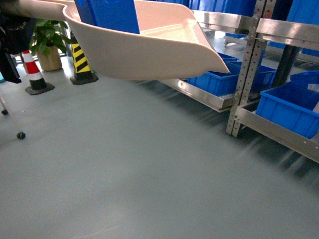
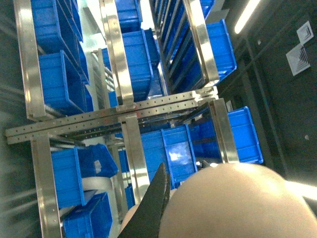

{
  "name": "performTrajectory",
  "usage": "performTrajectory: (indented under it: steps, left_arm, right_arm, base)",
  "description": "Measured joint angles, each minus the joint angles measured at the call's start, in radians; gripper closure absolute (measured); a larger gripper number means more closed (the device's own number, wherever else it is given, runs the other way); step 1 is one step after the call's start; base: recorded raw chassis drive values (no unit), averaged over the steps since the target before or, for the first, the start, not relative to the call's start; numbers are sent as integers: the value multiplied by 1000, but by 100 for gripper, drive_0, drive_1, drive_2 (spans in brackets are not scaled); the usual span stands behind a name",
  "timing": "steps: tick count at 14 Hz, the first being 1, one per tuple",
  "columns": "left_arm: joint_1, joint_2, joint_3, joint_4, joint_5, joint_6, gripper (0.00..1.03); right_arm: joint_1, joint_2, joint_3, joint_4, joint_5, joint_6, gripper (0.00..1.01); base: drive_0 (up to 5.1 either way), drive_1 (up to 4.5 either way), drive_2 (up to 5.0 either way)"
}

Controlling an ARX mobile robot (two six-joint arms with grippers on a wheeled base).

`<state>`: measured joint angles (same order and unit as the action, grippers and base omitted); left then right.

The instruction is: Place part in tray to right shelf

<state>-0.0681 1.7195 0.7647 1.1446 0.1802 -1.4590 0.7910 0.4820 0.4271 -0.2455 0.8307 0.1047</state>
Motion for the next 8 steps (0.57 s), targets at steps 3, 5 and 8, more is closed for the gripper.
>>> performTrajectory:
  steps: [3,5,8]
  left_arm:
    - [0,0,0,0,3,0,89]
    - [0,0,0,0,2,0,89]
    - [0,0,0,-1,3,0,89]
  right_arm:
    - [0,0,0,0,0,0,3]
    - [0,0,0,0,0,0,3]
    - [0,0,0,0,0,0,3]
  base:
    - [-156,-156,-156]
    - [-169,-169,-169]
    - [-168,-168,-168]
